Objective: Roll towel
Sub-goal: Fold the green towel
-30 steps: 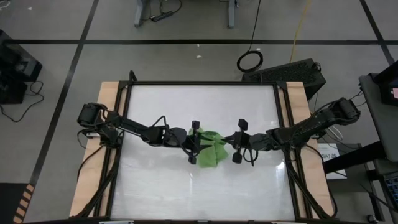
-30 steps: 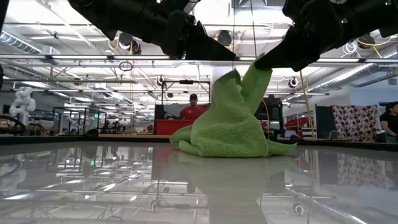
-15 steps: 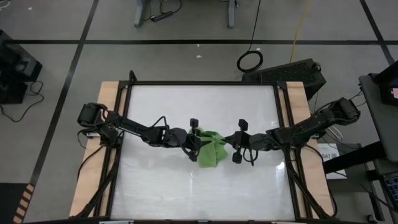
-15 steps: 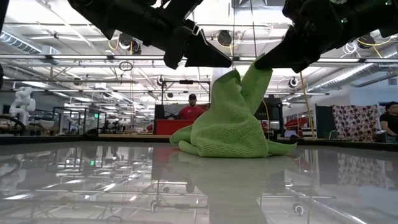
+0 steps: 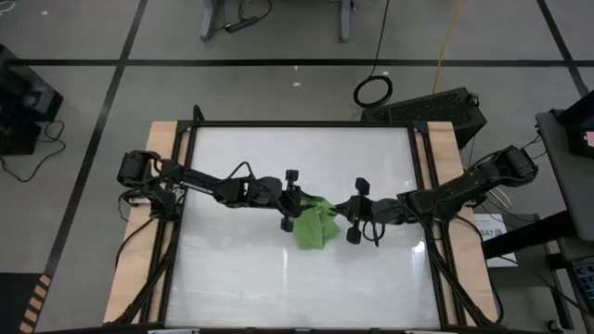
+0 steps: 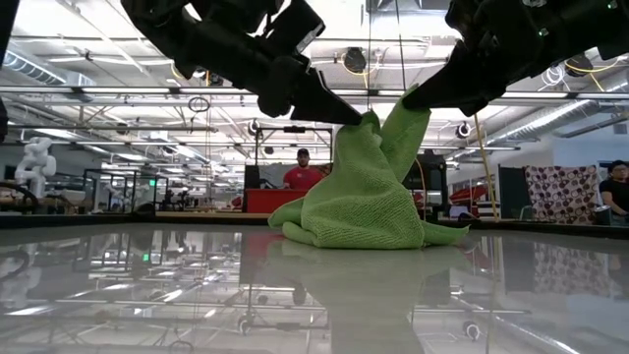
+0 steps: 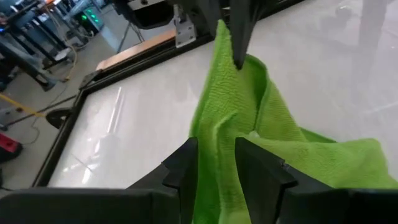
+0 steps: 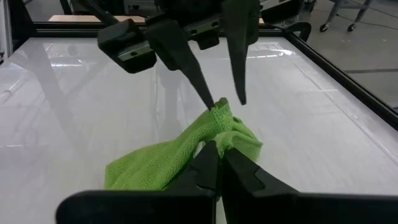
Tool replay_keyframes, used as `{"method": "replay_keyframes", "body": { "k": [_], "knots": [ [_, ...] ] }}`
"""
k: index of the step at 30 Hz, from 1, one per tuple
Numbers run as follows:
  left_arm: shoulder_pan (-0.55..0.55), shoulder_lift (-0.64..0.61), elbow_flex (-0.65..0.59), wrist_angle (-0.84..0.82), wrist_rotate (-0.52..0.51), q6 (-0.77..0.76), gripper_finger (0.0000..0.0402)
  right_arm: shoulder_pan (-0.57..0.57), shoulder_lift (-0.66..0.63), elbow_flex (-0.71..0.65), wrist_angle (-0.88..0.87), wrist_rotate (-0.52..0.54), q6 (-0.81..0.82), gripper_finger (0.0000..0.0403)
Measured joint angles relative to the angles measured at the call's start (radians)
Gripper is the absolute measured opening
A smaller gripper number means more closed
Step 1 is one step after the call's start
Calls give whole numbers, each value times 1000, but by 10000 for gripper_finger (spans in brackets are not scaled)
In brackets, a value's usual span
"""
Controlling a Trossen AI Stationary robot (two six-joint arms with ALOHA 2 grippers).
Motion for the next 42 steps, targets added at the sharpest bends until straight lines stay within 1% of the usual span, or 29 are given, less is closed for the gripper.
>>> {"method": "replay_keyframes", "body": {
  "k": [5, 8, 12, 15, 20, 24, 28, 31, 35, 42],
  "knots": [
    [12, 5, 0, 3, 53, -1, 114, 0, 0, 0, 3, 0, 0, 0],
    [19, 25, 1, 10, 54, -16, 114, 0, 0, 0, 13, 0, 0, 0],
    [31, 76, 35, 4, 60, -50, 110, 0, 0, 0, 18, 0, 1, 0],
    [30, 100, 65, 5, 70, -49, 86, 0, 0, 0, 10, 0, 20, 0],
    [29, 101, 72, 1, 120, -45, 14, 0, 0, 0, -17, -2, 41, 0],
    [22, 86, 72, -31, 134, -45, 9, 0, 0, 0, -31, 6, 52, 0],
    [0, 37, 71, -95, 131, -43, 5, 0, -15, 0, -46, 59, 56, 0],
    [-22, -36, 71, -158, 85, -40, 4, 0, -52, 0, -68, 101, 55, 0],
    [-80, -164, 71, -254, -21, -3, 3, 0, -141, 0, -121, 137, 36, 0],
    [-232, -394, 71, -359, -256, 35, 2, 1, -348, 0, -172, 142, 10, 0]
  ]
}}
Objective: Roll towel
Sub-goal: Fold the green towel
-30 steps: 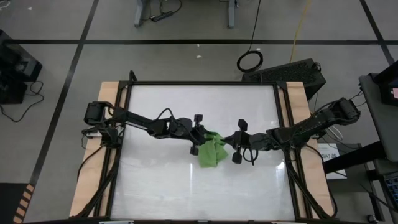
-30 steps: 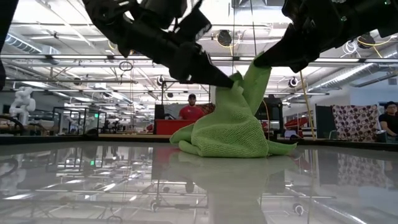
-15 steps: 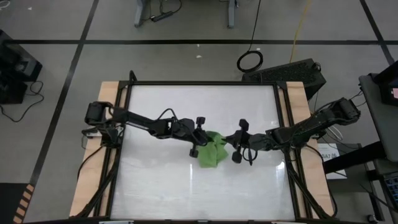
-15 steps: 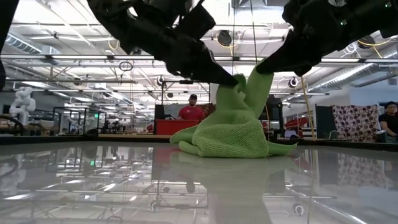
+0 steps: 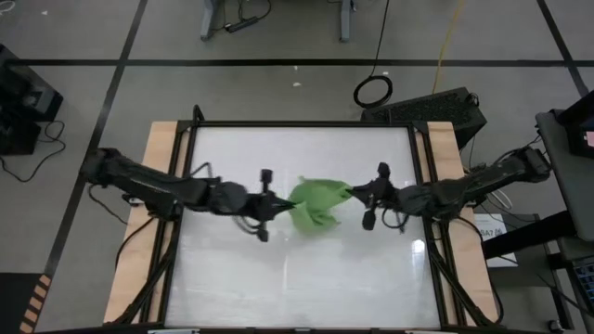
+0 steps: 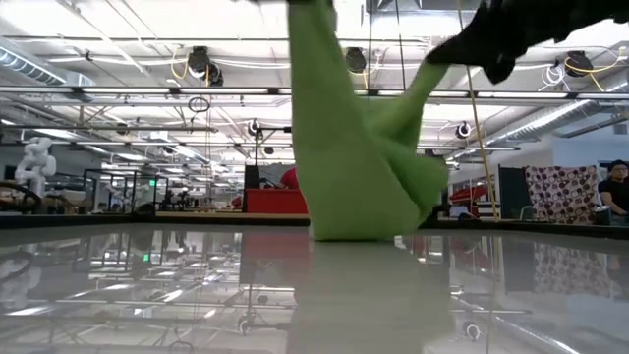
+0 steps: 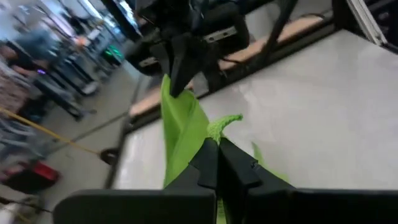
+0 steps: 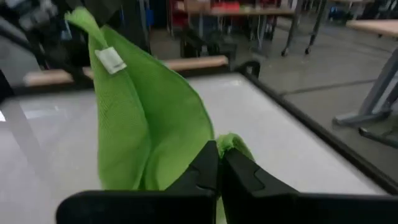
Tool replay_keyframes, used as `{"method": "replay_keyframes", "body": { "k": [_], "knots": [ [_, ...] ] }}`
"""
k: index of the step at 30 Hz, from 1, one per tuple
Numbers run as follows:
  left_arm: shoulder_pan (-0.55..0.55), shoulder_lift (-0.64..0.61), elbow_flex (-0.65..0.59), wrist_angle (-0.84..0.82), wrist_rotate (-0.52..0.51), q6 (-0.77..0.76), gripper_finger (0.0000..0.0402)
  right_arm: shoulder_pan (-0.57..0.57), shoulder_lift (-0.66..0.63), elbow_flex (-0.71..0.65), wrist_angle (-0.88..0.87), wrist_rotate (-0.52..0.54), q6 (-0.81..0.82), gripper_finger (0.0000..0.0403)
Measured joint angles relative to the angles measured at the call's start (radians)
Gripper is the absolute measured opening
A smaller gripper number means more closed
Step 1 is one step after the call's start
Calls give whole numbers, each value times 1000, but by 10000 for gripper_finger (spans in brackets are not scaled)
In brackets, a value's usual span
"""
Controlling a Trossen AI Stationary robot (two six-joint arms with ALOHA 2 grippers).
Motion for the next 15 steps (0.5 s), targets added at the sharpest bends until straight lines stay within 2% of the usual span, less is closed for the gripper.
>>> {"method": "replay_keyframes", "body": {
  "k": [9, 11, 15],
  "knots": [
    [-238, -178, 0, -82, -267, 21, 1, 26, -278, 0, 2, -7, -10, 0],
    [-281, -194, 0, -68, -277, 40, 1, 36, -326, 0, 1, -19, -10, 0],
    [-351, -203, 0, -53, -280, 74, 1, 59, -385, 0, -1, -127, 9, 0]
  ]
}}
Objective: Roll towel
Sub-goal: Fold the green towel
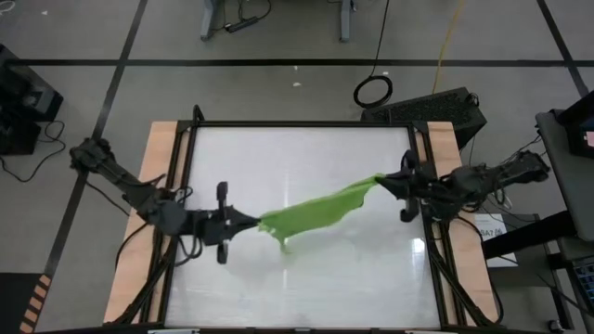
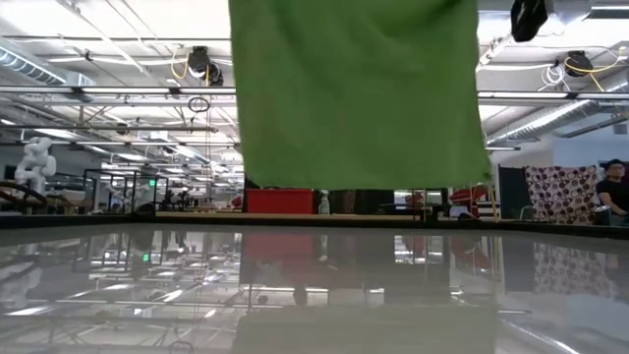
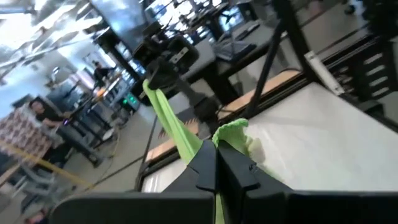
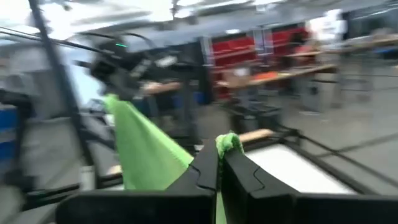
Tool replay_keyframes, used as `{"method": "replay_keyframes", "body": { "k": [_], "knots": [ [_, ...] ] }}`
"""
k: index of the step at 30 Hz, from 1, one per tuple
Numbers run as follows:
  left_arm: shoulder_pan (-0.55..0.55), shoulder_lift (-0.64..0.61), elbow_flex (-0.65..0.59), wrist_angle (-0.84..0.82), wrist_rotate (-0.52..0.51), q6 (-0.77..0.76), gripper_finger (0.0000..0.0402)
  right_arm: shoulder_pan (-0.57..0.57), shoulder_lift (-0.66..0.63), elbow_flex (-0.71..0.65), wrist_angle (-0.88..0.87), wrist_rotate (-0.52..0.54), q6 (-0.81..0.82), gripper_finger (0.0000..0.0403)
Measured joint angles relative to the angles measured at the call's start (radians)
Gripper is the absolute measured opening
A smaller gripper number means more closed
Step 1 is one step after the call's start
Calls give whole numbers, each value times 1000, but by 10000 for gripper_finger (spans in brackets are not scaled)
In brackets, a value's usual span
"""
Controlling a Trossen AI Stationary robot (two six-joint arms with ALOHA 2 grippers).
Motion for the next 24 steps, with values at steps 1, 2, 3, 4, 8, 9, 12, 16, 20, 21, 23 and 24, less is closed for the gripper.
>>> {"method": "replay_keyframes", "body": {
  "k": [1, 2, 3, 4, 8, 9, 12, 16, 20, 21, 23, 24],
  "knots": [
    [-14, 0, 0, -1, 1, 6, 1, 6, -6, 0, -1, -26, 15, 0],
    [-25, 0, 0, -2, 5, 7, 2, 14, -11, 0, -1, -45, 27, 0],
    [-32, 0, 0, -3, 13, 7, 2, 23, -11, 0, -4, -61, 38, 0],
    [-38, 0, 0, -4, 24, 7, 2, 32, -11, 0, -10, -74, 50, 0],
    [-46, 3, 0, -29, 49, -3, 3, 66, 13, 0, -56, -43, 85, 0],
    [-46, 6, 0, -38, 48, -4, 3, 68, 21, 0, -83, -5, 99, 0],
    [-33, 25, 0, -62, 7, -12, 3, 66, 46, 0, -171, 149, 176, 0],
    [46, 83, 0, -177, -46, -83, 3, 45, 103, 0, -290, 305, 204, 8],
    [140, 182, -1, -308, -34, -195, 3, 7, 173, 0, -370, 365, 233, 58],
    [158, 203, -1, -324, -31, -209, 3, -5, 188, 0, -385, 365, 235, 75],
    [187, 241, -1, -337, -24, -215, 3, -25, 215, 0, -410, 364, 249, 111],
    [199, 257, -1, -337, -23, -215, 3, -34, 224, 0, -421, 363, 253, 130]
  ]
}}
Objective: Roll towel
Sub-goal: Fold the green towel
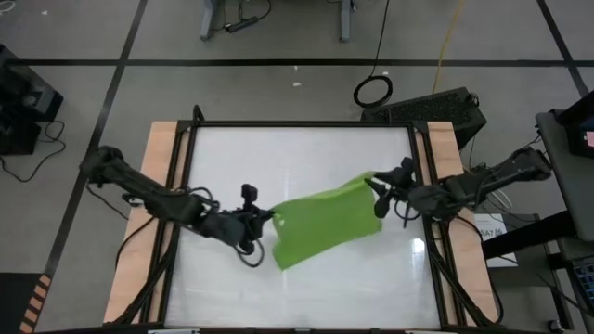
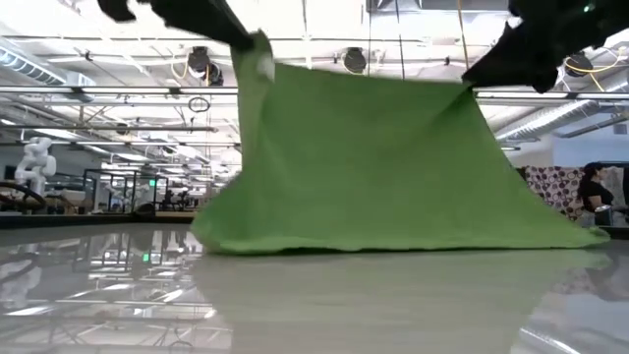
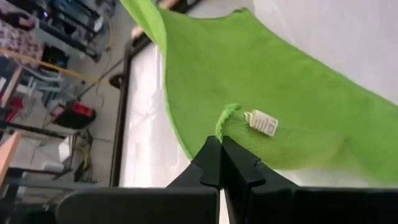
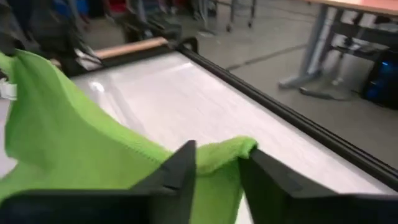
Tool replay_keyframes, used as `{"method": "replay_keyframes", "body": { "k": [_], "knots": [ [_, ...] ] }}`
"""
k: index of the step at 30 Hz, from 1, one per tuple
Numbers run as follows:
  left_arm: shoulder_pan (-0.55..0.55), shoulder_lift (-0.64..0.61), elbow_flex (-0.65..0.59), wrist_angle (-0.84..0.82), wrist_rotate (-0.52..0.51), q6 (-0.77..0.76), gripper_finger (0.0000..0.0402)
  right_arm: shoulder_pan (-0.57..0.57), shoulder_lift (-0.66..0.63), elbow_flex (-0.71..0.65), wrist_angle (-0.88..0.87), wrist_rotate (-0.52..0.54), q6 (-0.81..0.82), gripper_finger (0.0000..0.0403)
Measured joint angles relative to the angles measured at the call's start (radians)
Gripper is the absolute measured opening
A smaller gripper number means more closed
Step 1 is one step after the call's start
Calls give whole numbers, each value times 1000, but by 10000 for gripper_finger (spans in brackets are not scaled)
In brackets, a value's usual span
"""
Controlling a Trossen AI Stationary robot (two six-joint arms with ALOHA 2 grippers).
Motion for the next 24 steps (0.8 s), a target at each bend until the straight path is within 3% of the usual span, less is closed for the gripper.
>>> {"method": "replay_keyframes", "body": {
  "k": [4, 8, 16, 24],
  "knots": [
    [47, 42, 0, -2, 17, 0, 4, -33, 17, 0, -58, -3, 22, 187],
    [87, 66, 0, -27, 14, -8, 4, -68, 17, 0, -134, -4, 74, 209],
    [168, 100, 0, -172, 1, -132, 4, -130, 17, 0, -183, -17, 64, 194],
    [204, 100, -8, -200, 2, -209, 59, -150, 33, -12, -183, -231, -55, 170]
  ]
}}
